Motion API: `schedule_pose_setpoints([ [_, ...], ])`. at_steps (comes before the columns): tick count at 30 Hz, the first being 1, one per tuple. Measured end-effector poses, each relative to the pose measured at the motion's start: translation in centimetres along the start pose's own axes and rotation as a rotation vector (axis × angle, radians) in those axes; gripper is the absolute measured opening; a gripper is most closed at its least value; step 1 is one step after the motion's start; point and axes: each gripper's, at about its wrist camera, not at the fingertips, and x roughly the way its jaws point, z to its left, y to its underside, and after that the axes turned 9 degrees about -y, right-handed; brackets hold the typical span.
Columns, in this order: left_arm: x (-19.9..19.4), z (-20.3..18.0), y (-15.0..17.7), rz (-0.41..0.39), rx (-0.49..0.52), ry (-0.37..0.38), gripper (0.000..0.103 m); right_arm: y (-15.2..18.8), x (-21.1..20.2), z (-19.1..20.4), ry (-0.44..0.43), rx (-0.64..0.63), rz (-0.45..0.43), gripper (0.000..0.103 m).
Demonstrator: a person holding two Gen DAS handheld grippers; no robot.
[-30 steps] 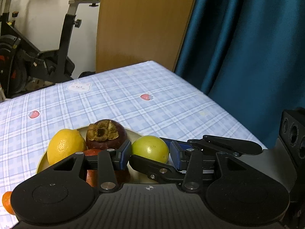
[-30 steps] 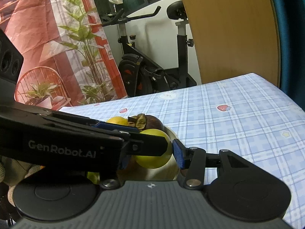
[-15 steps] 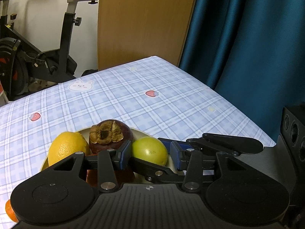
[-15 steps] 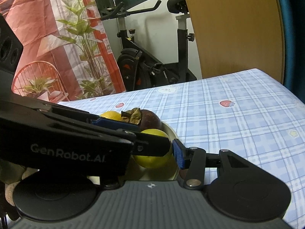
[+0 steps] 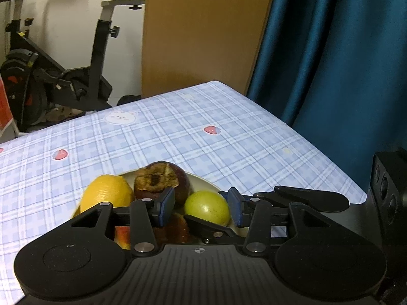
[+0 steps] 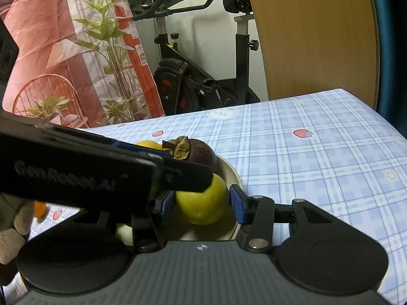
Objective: Organize fruits
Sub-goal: 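Open the left gripper to release the green fruit and pull back, then move the left gripper to the large orange on the tablecloth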
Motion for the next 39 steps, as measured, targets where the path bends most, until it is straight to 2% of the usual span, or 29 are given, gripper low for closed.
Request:
schedule_pose_setpoints([
  [8,-1.9,1.2,0.4,-0.028,-0.031,-0.029,0.049,-0.2,-0.7,0.4,0.013,0.003,0.001,0.056],
  [22,-7.7,7.0,1.6,-0.1,-0.127,-0.11,0.049,-0.4,-3.4,4.1,-0.004,-0.023,-0.035,0.056],
  [39,-14.4,14.8,5.9,-0.134,-0.201,-0.246,0.049,-1.2,-2.4,10.6,-0.091,-0.117,-0.029,0.056],
])
